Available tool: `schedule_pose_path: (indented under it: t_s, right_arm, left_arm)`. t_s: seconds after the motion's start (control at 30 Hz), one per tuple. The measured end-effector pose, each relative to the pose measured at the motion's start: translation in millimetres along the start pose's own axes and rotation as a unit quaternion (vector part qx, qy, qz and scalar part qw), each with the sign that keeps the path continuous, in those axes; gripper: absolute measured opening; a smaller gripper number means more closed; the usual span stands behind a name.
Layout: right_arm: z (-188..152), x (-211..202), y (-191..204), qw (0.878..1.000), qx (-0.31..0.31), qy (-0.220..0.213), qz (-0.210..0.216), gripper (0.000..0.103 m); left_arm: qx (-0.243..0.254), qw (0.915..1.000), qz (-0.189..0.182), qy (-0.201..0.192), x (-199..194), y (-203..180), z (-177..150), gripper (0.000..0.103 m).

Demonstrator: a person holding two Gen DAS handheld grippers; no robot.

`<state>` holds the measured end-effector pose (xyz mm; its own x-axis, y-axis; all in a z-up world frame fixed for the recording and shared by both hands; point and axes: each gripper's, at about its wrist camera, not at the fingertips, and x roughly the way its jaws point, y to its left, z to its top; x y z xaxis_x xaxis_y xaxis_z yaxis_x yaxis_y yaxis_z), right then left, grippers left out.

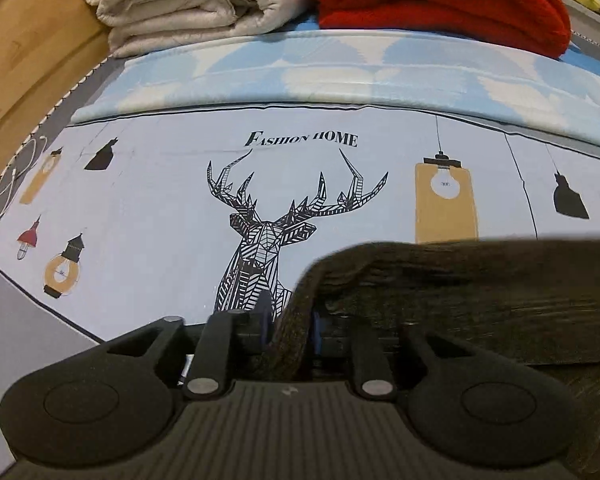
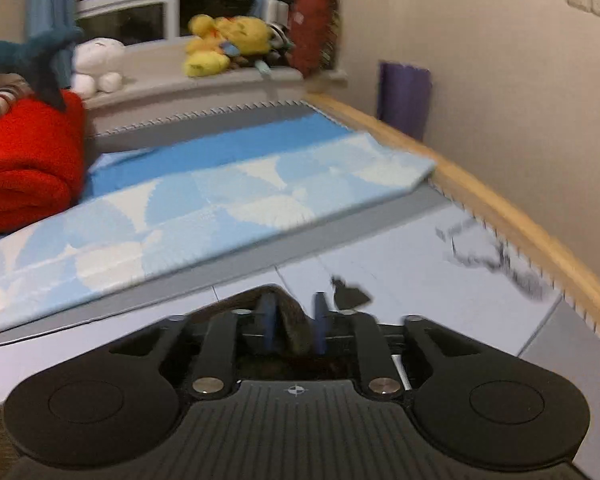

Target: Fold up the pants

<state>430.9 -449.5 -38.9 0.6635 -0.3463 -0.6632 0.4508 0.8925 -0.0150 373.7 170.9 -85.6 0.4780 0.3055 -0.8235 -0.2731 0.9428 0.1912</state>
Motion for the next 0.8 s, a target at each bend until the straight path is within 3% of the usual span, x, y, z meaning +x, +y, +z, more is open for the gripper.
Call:
schedule_pose_path:
  t_s: [0.07,0.1,0.17,0.23,0.3,0.33,0.37,0.43,0.53,0.57,0.63,0.7,0.73,0.77,0.8]
  right_arm:
    - [-24.7,-3.0,-3.0,0.998,0.05,-0.004,0.022,0.04]
    - [-39.6,-4.0,-4.7,0.998,0.058,0.002,0.025,0.042]
    - [-72.5,-0.8,-13.1,0.998,0.066,0.022,0.012,0.042]
    - [-89.8,15.3,-27.0,0.99,0.109,0.094,-0.013,0.042]
    - [-101.9,34.3,-53.4,0.964,0.22,0.151,0.0,0.042]
    - [-108.7,42.0,-63.3,0.953,0.254,0.167,0.002,0.042]
    - [-113.1,47.6,-68.2,0.95,0.257,0.177,-0.006,0.042]
    - [-119.1,58.4,-72.8,0.95,0.245,0.193,-0.021,0.043]
    - [-123.8,67.3,-78.6,0.949,0.252,0.188,-0.007,0.043]
    - [-122.2,69.5,-78.0,0.952,0.245,0.181,-0.002,0.044]
    - [-120.6,74.4,-75.9,0.958,0.23,0.172,0.012,0.039]
    - [-121.8,78.5,-78.1,0.961,0.221,0.163,0.018,0.01]
    - [-121.9,80.2,-80.8,0.96,0.226,0.161,0.02,0.007]
    - [-121.5,82.1,-86.4,0.957,0.239,0.158,0.029,0.003]
    - [-119.3,77.7,-92.1,0.955,0.25,0.153,0.041,0.002]
  left_arm:
    - [-0.001,0.9999,0.015,0.004,-6.2,0.6,5.5,0.066]
    - [-0.006,0.9997,0.022,-0.001,-11.7,1.9,7.8,0.073]
    - [-0.011,0.9995,0.025,-0.017,-28.0,1.3,14.6,0.076]
    - [-0.001,0.9992,0.016,-0.036,-43.9,-5.7,19.3,0.076]
    - [0.018,0.9983,-0.021,-0.051,-59.0,-20.7,19.4,0.074]
    - [0.032,0.9962,-0.065,-0.048,-64.4,-32.5,17.5,0.073]
    - [0.047,0.9917,-0.113,-0.04,-67.1,-43.6,14.6,0.07]
    - [0.097,0.9704,-0.221,-0.014,-71.2,-73.9,3.1,0.062]
    - [0.181,0.9372,-0.298,0.008,-78.7,-118.0,-19.5,0.061]
    - [0.211,0.927,-0.309,0.013,-80.1,-133.5,-28.6,0.061]
    - [0.252,0.9154,-0.312,0.027,-77.0,-155.8,-43.6,0.058]
    - [0.281,0.9118,-0.295,0.048,-66.9,-173.4,-56.3,0.048]
    - [0.297,0.9108,-0.281,0.056,-61.4,-180.1,-62.0,0.028]
    - [0.321,0.909,-0.26,0.058,-56.8,-186.8,-68.2,0.002]
    - [0.351,0.9067,-0.23,0.045,-54.9,-192.7,-74.2,0.002]
